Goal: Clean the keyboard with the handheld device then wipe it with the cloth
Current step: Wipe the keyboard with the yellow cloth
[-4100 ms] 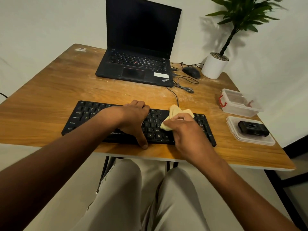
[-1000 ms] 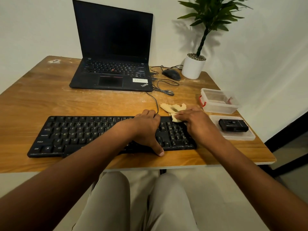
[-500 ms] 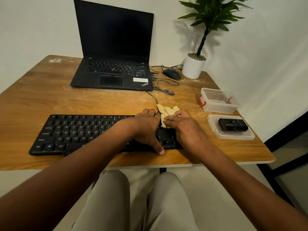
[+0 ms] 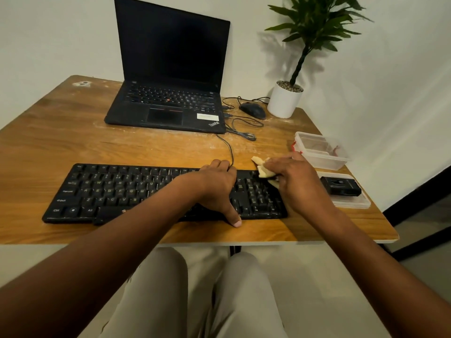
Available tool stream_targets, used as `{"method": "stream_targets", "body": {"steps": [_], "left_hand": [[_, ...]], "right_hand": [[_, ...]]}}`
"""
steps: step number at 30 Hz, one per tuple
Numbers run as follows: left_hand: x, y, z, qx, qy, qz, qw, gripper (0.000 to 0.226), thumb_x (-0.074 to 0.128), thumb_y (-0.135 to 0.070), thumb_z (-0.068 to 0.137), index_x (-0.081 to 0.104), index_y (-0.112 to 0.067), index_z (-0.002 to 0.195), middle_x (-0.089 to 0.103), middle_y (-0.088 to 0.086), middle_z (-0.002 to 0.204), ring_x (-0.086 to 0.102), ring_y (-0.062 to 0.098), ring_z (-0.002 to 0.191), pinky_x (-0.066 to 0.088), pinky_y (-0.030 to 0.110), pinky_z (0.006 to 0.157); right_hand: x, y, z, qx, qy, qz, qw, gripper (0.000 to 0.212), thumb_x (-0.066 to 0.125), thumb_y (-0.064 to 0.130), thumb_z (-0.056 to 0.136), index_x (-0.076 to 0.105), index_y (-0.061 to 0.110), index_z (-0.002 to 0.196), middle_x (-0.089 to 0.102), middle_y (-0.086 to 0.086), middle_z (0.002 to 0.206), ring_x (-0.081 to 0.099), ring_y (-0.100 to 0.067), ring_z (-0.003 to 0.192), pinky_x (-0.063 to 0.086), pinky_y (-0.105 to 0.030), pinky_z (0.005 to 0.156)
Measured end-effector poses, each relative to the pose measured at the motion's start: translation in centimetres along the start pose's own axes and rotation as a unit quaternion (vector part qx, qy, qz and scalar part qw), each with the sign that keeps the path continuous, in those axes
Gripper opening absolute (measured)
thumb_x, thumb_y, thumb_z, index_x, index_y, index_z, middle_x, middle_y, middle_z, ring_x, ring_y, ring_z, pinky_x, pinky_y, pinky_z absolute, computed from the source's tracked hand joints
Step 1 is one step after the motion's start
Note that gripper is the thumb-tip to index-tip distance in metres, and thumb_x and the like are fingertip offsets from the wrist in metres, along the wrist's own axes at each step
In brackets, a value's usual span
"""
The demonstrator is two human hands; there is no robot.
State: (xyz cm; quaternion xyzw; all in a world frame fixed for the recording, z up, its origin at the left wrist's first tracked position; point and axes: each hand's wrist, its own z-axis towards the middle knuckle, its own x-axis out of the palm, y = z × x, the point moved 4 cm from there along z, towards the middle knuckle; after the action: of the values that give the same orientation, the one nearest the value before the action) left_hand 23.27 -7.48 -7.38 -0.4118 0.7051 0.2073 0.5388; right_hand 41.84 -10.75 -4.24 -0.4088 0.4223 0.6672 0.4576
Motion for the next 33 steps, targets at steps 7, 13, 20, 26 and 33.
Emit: {"method": "stream_targets", "body": {"steps": [7,13,20,26,33], "left_hand": [[0.0,-0.1,-0.1,-0.006,0.003,-0.003,1.0,0.136,0.079,-0.076,0.063,0.011,-0.012,0.161,0.017,0.006,0.163,0.014,0.029,0.15,0.023,0.048,0.124],[0.0,0.0,0.0,0.0,0.004,0.0,1.0,0.135,0.078,-0.077,0.064,0.01,-0.011,0.161,0.018,0.007,0.162,0.015,0.029,0.149,0.024,0.048,0.124],[0.1,0.0,0.1,-0.005,0.0,0.003,1.0,0.137,0.078,-0.079,0.062,0.011,-0.011,0.161,0.019,0.007,0.161,0.016,0.029,0.149,0.025,0.048,0.123],[0.0,0.0,0.0,-0.005,0.004,0.004,1.0,0.138,0.078,-0.078,0.063,0.009,-0.011,0.162,0.015,0.007,0.164,0.013,0.029,0.151,0.024,0.048,0.124],[0.1,0.0,-0.1,-0.002,0.006,0.006,1.0,0.136,0.077,-0.077,0.065,0.008,-0.01,0.162,0.012,0.008,0.165,0.011,0.03,0.152,0.022,0.049,0.124]], "right_hand": [[2.1,2.2,-0.9,-0.087,0.092,-0.05,0.991,0.051,0.061,0.001,0.094,0.062,0.023,0.14,0.054,0.01,0.149,0.036,-0.016,0.134,0.039,-0.028,0.103],[-0.4,-2.6,-1.0,0.023,0.063,-0.012,0.998,0.04,0.062,0.007,0.095,0.069,0.024,0.131,0.06,0.0,0.138,0.045,-0.017,0.127,0.039,-0.027,0.105],[0.2,1.7,-0.4,-0.03,0.004,0.055,0.998,0.042,0.061,0.002,0.088,0.07,0.013,0.129,0.066,-0.005,0.135,0.052,-0.021,0.126,0.044,-0.04,0.11],[1.0,-0.1,-2.2,-0.073,0.099,-0.037,0.992,0.049,0.067,-0.003,0.088,0.067,0.017,0.133,0.062,0.005,0.14,0.047,-0.017,0.131,0.042,-0.032,0.109],[-2.2,-2.8,-1.6,0.062,-0.022,0.061,0.996,0.042,0.058,-0.007,0.093,0.073,0.017,0.124,0.069,-0.008,0.13,0.061,-0.018,0.118,0.042,-0.017,0.103]]}}
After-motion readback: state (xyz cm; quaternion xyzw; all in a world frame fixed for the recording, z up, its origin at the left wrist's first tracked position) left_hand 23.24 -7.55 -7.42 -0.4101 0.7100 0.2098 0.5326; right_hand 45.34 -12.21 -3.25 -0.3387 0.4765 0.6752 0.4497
